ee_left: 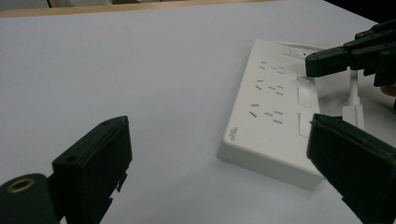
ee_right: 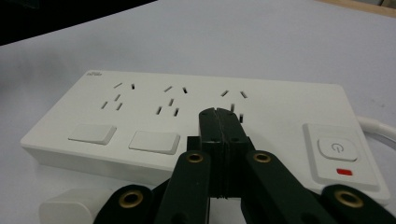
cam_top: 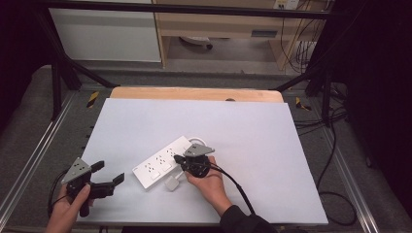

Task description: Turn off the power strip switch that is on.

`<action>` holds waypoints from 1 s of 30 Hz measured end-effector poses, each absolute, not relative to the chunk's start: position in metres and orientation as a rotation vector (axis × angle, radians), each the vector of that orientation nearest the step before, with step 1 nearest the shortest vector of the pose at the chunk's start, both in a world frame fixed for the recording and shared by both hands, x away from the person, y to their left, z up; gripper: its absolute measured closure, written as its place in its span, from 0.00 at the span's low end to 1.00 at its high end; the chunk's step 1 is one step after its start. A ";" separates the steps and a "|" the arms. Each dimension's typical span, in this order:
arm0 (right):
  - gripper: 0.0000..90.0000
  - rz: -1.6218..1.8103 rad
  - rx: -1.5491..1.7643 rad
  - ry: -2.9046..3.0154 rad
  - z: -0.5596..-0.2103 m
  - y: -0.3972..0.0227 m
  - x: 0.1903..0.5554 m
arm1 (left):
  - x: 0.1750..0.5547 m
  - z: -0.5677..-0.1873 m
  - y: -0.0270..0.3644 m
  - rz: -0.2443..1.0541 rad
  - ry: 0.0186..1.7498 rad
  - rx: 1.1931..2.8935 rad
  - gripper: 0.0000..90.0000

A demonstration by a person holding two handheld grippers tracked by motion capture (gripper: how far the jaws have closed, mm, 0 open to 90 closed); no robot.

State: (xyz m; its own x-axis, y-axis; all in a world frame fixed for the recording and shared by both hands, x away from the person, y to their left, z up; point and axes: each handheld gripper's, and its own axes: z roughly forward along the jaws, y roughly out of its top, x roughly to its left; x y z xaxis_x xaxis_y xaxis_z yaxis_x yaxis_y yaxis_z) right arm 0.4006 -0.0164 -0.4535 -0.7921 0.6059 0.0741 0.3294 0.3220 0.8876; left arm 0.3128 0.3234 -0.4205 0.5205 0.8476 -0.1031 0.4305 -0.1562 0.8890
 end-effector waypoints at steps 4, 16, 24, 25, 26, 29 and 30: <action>1.00 1.459 0.838 2.322 -0.454 -0.014 0.401 | 0.313 -0.420 0.323 0.530 1.070 1.779 0.07; 1.00 1.451 0.831 2.329 -0.455 -0.012 0.400 | 0.313 -0.420 0.324 0.530 1.068 1.778 0.07; 1.00 1.451 0.828 2.329 -0.455 -0.011 0.400 | 0.313 -0.420 0.323 0.531 1.070 1.779 0.07; 1.00 1.454 0.832 2.330 -0.455 -0.011 0.400 | 0.313 -0.420 0.323 0.530 1.068 1.780 0.07; 1.00 1.454 0.833 2.330 -0.455 -0.012 0.400 | 0.313 -0.420 0.323 0.530 1.068 1.780 0.07; 1.00 1.456 0.834 2.330 -0.455 -0.012 0.400 | 0.313 -0.420 0.323 0.530 1.070 1.779 0.07; 1.00 1.456 0.832 2.329 -0.455 -0.012 0.400 | 0.313 -0.421 0.323 0.532 1.070 1.778 0.07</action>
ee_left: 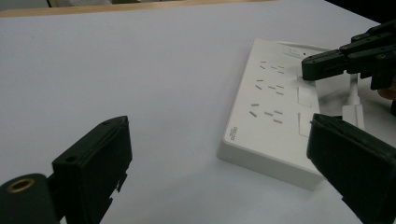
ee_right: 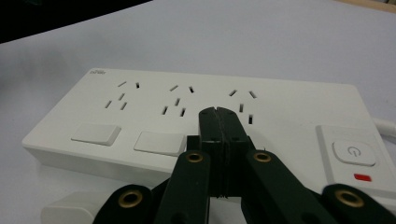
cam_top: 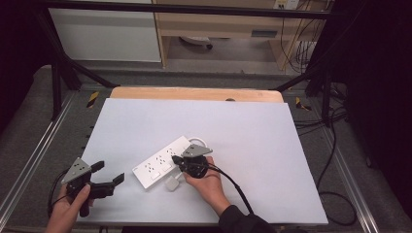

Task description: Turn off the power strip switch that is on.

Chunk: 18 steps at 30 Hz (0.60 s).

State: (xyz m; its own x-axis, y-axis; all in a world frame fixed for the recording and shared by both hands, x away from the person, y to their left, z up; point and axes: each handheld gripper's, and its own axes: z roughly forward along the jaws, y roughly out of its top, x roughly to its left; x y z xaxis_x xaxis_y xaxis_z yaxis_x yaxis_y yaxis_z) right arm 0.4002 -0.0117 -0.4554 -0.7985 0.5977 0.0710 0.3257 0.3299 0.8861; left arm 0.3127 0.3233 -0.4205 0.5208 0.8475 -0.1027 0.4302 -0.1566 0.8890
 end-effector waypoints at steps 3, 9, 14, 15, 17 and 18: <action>1.00 1.458 0.831 2.330 -0.456 -0.012 0.400 | 0.313 -0.421 0.323 0.532 1.070 1.779 0.07; 1.00 1.465 0.840 2.326 -0.456 -0.012 0.400 | 0.313 -0.421 0.323 0.532 1.071 1.780 0.07; 1.00 1.470 0.850 2.326 -0.456 -0.012 0.400 | 0.313 -0.421 0.323 0.532 1.070 1.780 0.07; 1.00 1.471 0.850 2.326 -0.456 -0.012 0.400 | 0.313 -0.421 0.323 0.532 1.070 1.779 0.07; 1.00 1.469 0.849 2.325 -0.457 -0.012 0.400 | 0.313 -0.421 0.323 0.532 1.071 1.780 0.07; 1.00 1.468 0.851 2.325 -0.457 -0.012 0.400 | 0.313 -0.421 0.323 0.532 1.071 1.780 0.07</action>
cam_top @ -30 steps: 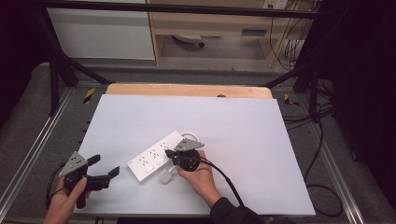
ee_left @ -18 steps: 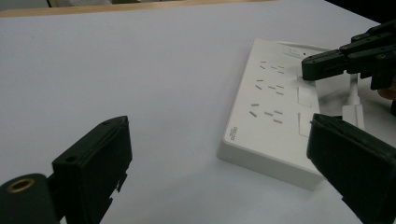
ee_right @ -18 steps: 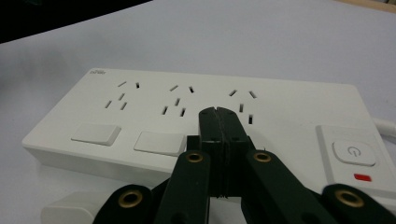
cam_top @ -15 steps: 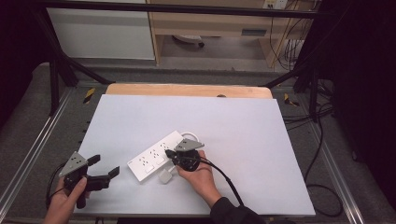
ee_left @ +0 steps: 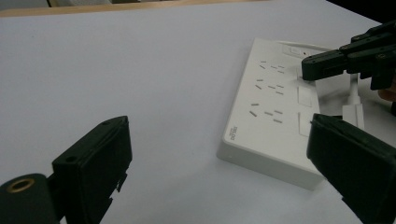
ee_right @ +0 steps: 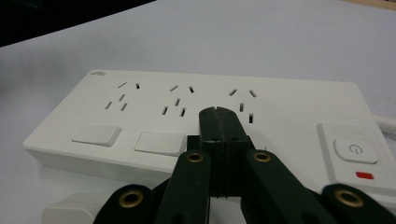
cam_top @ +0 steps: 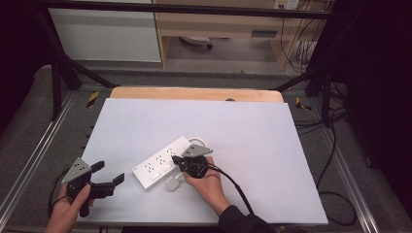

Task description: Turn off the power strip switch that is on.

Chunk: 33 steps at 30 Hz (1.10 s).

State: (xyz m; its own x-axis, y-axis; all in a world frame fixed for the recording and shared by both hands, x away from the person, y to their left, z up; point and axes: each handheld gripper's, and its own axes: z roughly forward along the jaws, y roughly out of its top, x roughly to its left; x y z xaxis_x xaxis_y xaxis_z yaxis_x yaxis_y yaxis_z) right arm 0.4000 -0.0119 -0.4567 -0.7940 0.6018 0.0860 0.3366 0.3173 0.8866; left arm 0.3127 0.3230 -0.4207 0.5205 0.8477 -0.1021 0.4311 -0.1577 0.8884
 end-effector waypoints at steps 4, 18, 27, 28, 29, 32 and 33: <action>1.00 1.452 0.844 2.332 -0.458 -0.011 0.399 | 0.313 -0.421 0.323 0.532 1.070 1.780 0.07; 1.00 1.477 0.844 2.328 -0.454 -0.011 0.397 | 0.313 -0.420 0.323 0.532 1.068 1.778 0.07; 0.96 1.494 0.849 2.301 -0.444 -0.017 0.396 | 0.313 -0.420 0.323 0.532 1.067 1.779 0.07; 0.93 1.497 0.851 2.295 -0.443 -0.018 0.396 | 0.313 -0.420 0.323 0.533 1.068 1.778 0.07; 0.90 1.505 0.851 2.286 -0.441 -0.019 0.396 | 0.313 -0.420 0.323 0.533 1.068 1.778 0.07; 0.82 1.512 0.825 2.266 -0.437 -0.020 0.395 | 0.313 -0.420 0.323 0.533 1.067 1.779 0.07; 0.77 1.518 0.826 2.260 -0.435 -0.021 0.395 | 0.313 -0.421 0.323 0.533 1.068 1.779 0.07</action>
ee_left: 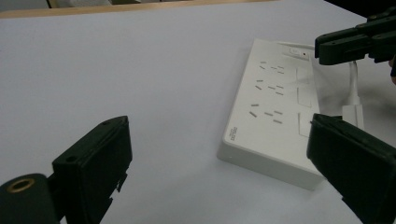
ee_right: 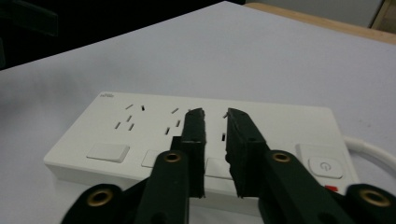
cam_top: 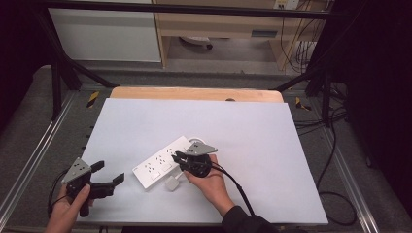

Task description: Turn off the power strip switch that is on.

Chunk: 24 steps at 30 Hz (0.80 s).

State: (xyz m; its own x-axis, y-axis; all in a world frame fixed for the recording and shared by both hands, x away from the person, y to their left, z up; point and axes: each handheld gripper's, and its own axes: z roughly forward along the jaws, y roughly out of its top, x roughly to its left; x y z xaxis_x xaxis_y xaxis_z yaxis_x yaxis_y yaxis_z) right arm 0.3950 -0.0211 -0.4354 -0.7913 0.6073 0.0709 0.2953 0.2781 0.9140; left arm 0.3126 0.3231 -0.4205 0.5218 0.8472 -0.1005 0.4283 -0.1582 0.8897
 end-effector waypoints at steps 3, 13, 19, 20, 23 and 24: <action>0.58 1.526 0.841 2.251 -0.428 -0.025 0.395 | 0.313 -0.421 0.323 0.533 1.068 1.779 0.07; 0.12 1.401 0.913 2.269 -0.422 -0.025 0.401 | 0.313 -0.421 0.323 0.534 1.069 1.779 0.07; 0.12 1.345 0.958 2.292 -0.419 -0.027 0.405 | 0.313 -0.421 0.323 0.533 1.069 1.779 0.07; 0.11 1.330 0.961 2.284 -0.418 -0.027 0.406 | 0.313 -0.421 0.324 0.534 1.068 1.779 0.07; 0.08 1.307 0.974 2.280 -0.415 -0.031 0.409 | 0.313 -0.421 0.324 0.533 1.068 1.780 0.07; 0.06 1.303 0.982 2.284 -0.413 -0.034 0.410 | 0.313 -0.421 0.324 0.534 1.068 1.781 0.07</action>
State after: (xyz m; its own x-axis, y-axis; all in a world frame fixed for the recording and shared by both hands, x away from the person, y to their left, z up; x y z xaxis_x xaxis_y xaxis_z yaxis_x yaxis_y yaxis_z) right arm 0.4104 -0.0338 -0.4130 -0.7069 0.7056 0.0487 0.4009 0.3431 0.8495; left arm 0.3127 0.3235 -0.4206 0.5216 0.8474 -0.0994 0.4287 -0.1596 0.8892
